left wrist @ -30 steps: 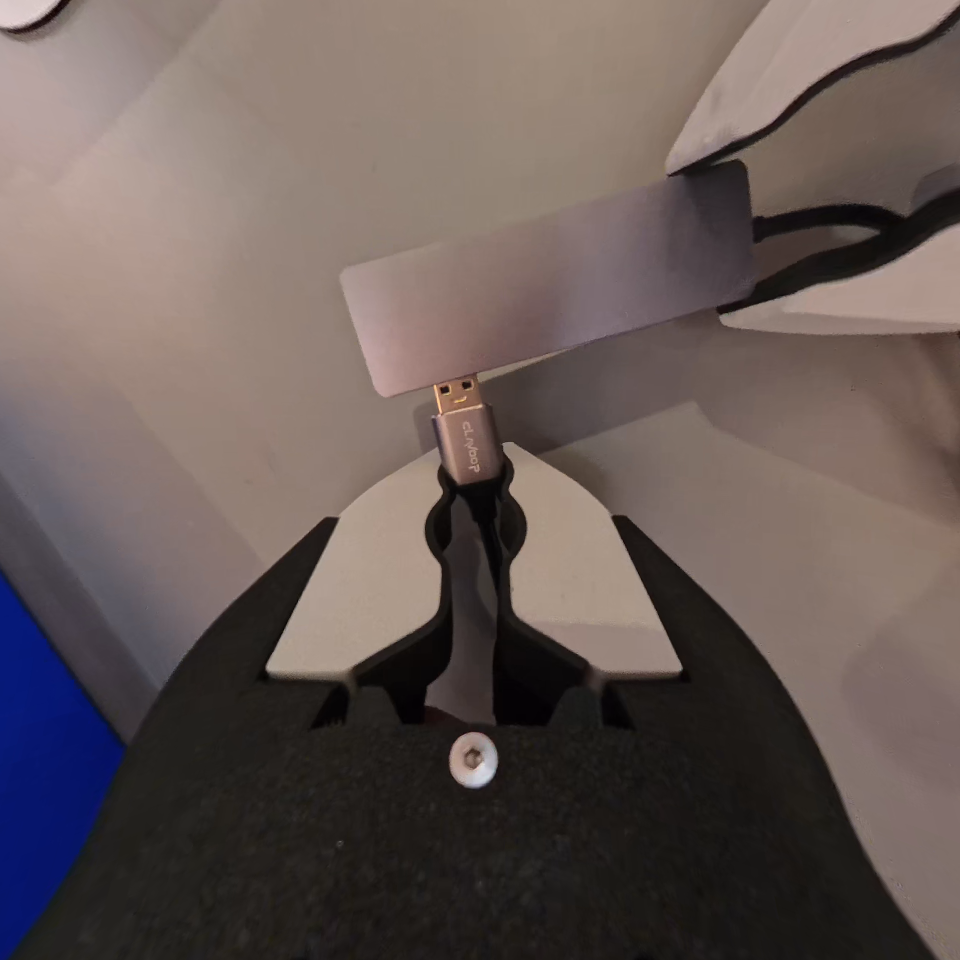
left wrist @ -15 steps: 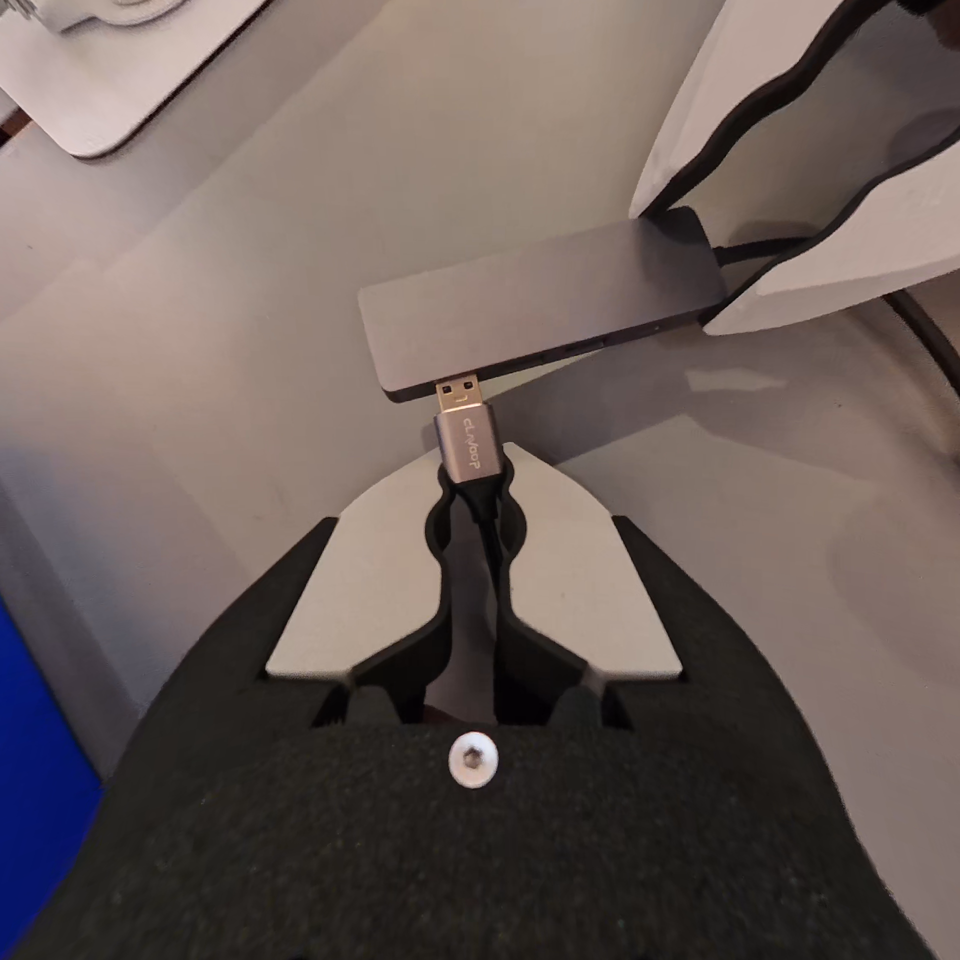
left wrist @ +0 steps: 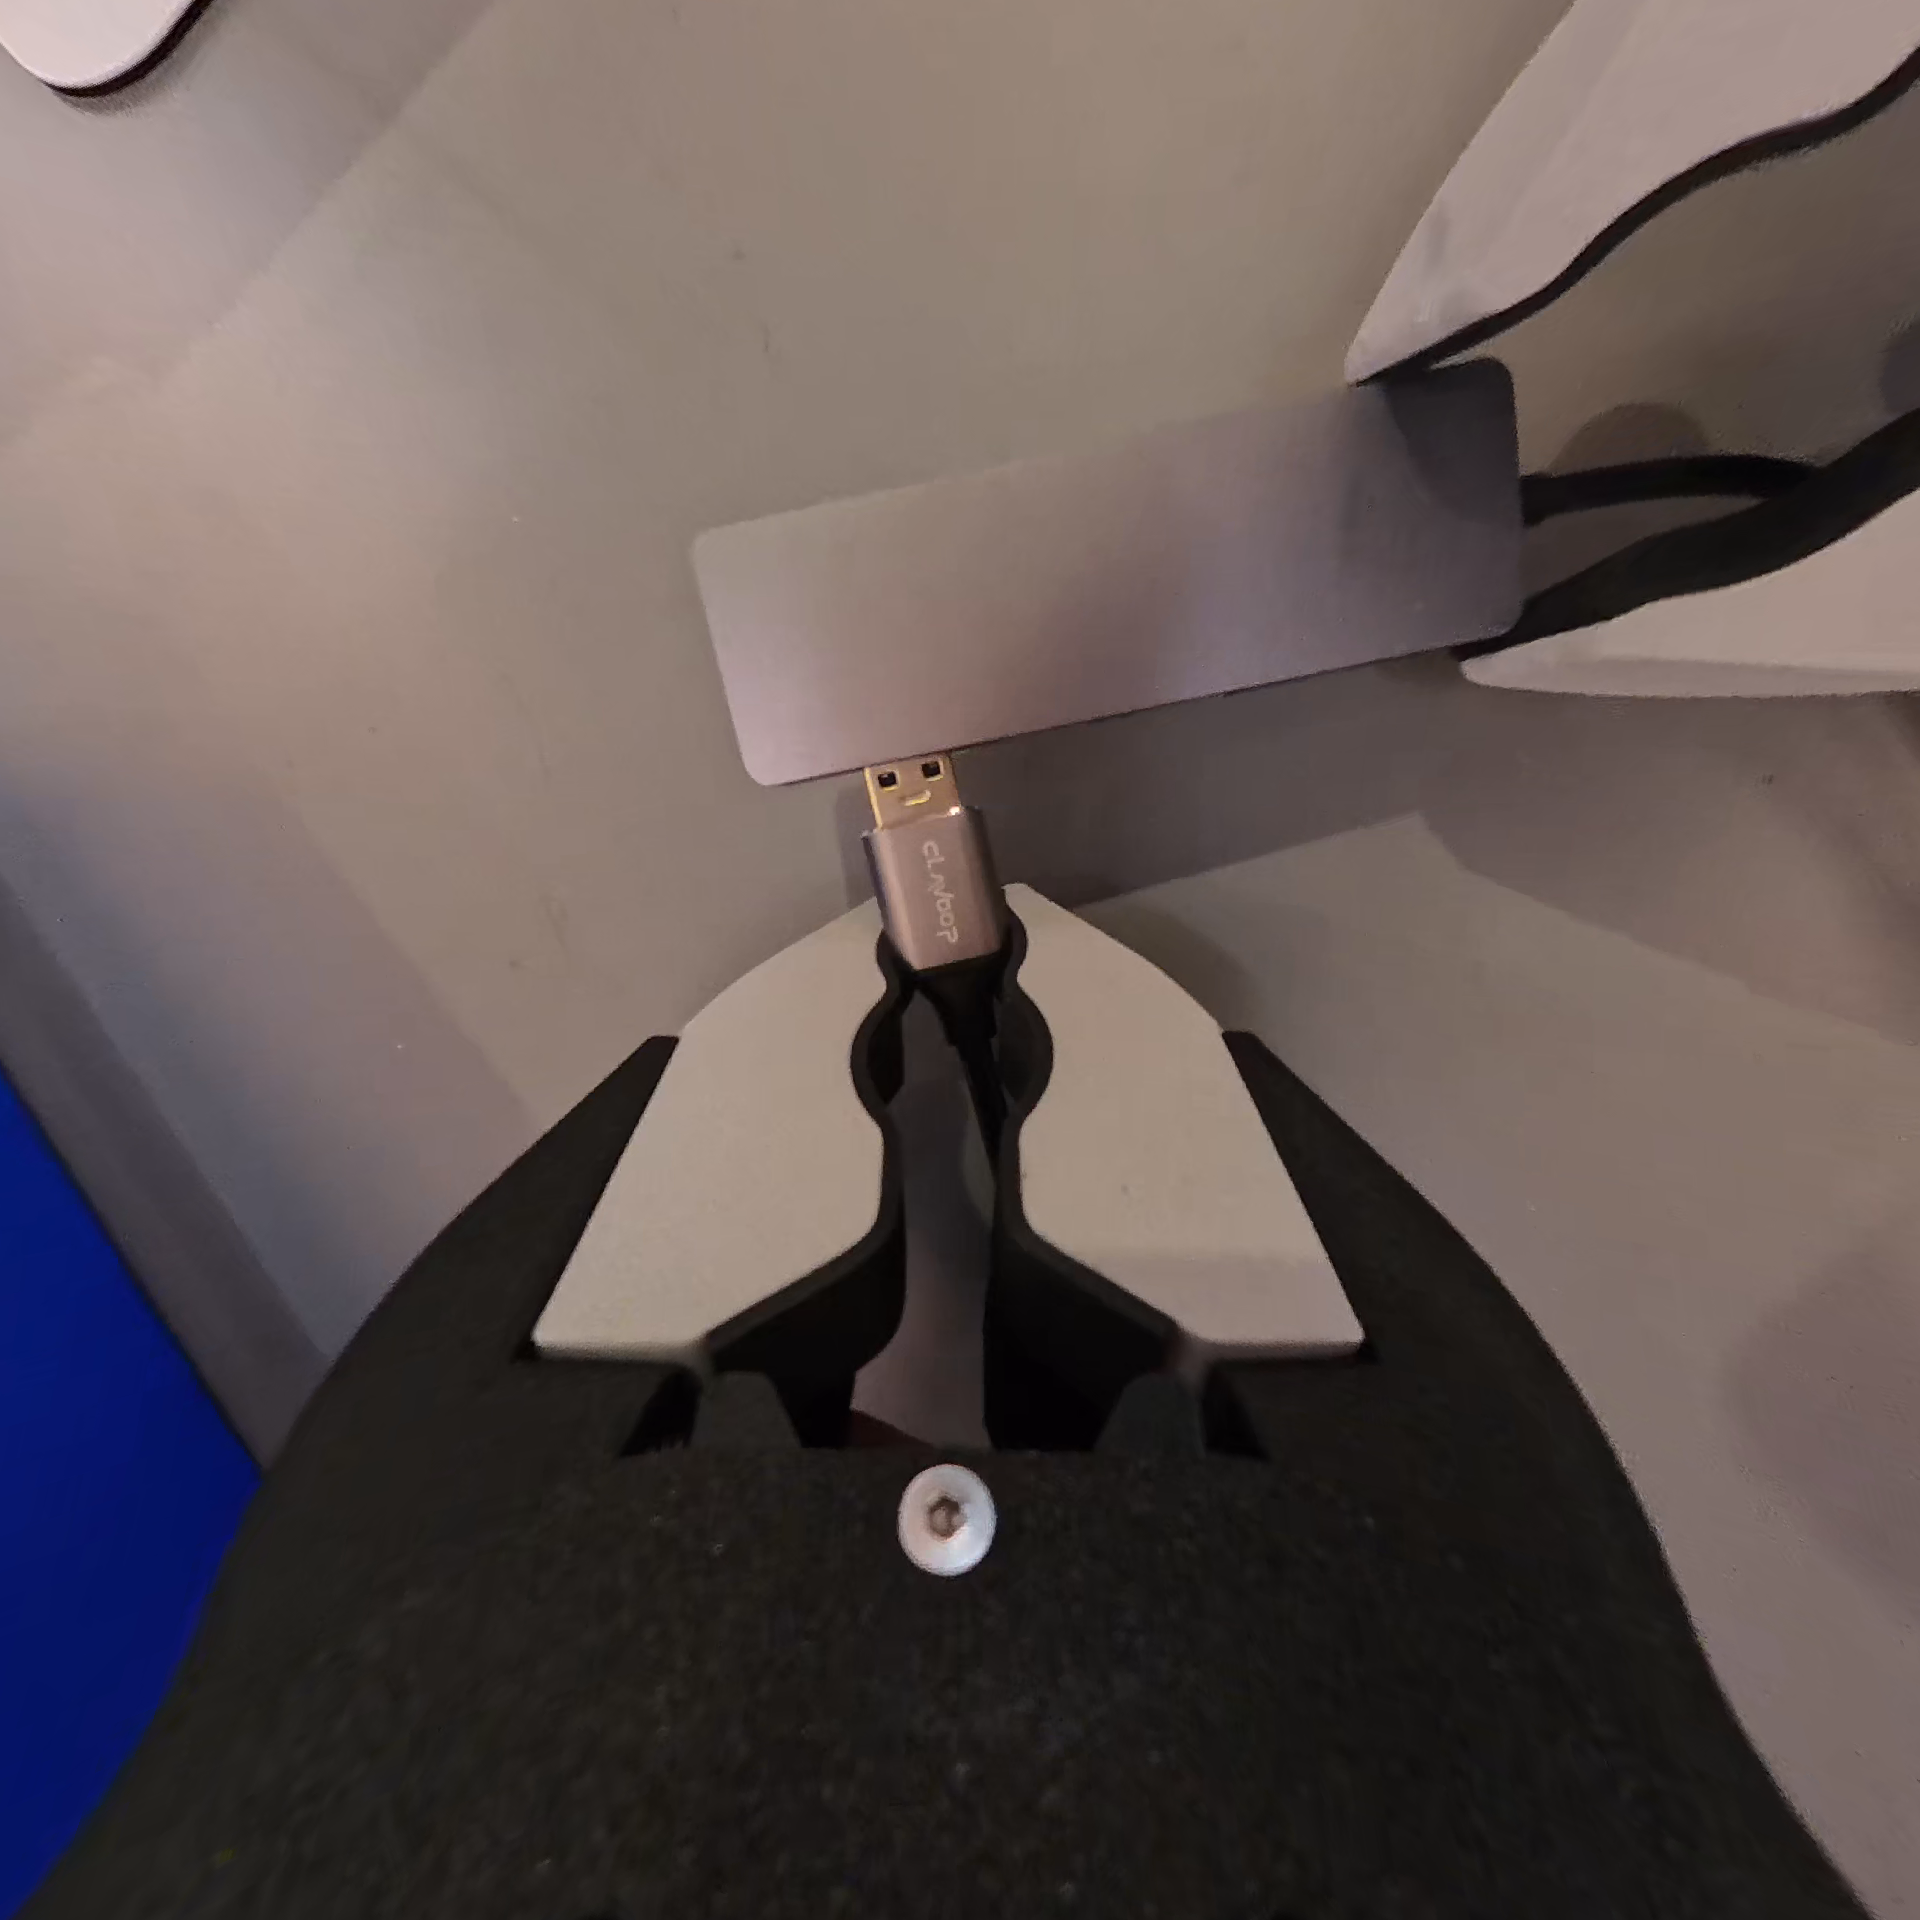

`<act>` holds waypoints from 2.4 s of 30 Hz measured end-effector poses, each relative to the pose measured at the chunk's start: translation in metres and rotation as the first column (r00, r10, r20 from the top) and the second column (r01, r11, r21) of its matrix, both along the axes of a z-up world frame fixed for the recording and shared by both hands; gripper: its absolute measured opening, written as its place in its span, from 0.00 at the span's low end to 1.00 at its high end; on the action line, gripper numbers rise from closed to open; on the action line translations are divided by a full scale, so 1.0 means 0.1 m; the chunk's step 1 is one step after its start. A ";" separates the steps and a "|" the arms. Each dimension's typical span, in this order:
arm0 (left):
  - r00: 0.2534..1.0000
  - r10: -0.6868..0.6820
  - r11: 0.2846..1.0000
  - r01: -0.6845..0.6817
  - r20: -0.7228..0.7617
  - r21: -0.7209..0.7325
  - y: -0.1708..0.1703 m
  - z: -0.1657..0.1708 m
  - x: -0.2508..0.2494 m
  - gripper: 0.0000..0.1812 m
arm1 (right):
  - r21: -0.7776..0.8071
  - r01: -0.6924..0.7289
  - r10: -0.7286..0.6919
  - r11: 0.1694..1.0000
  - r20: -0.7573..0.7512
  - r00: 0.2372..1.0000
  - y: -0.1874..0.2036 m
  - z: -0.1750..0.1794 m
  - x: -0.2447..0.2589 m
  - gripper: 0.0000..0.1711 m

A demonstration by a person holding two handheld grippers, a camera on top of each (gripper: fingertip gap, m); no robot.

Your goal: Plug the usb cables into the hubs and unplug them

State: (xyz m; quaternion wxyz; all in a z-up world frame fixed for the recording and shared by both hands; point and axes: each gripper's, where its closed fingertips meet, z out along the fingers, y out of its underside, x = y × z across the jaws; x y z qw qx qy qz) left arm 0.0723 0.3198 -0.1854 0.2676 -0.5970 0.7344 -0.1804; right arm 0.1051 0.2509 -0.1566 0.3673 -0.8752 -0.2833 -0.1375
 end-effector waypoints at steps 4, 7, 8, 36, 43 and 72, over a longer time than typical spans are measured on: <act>0.999 -0.009 1.000 0.009 0.035 0.001 0.00 0.05 0.02 0.07 | 0.019 0.013 -0.011 1.000 -0.133 0.991 0.00 0.05 0.01 0.20; 0.999 -0.013 1.000 0.014 0.030 -0.010 0.00 0.04 0.01 0.07 | 0.006 0.025 -0.023 1.000 -0.216 0.976 0.00 0.03 0.00 0.20; 1.000 -0.016 1.000 0.016 0.018 -0.014 -0.01 0.01 0.00 0.07 | -0.005 0.025 -0.026 1.000 -0.235 0.972 0.00 0.01 0.00 0.20; 0.994 0.001 0.999 -0.004 -0.110 -0.033 0.04 -0.01 -0.13 0.07 | -0.189 0.259 -0.316 0.947 -0.407 0.857 0.13 -0.32 0.10 0.37; 0.995 -0.032 0.996 0.023 -0.091 -0.092 0.01 0.04 -0.23 0.07 | -0.135 0.229 -0.265 0.964 -0.424 0.866 0.15 -0.30 0.08 0.21; 0.987 -0.036 0.998 0.028 -0.155 -0.054 0.00 0.08 -0.18 0.07 | 0.063 0.123 -0.100 0.990 -0.290 0.952 0.11 0.09 0.00 0.20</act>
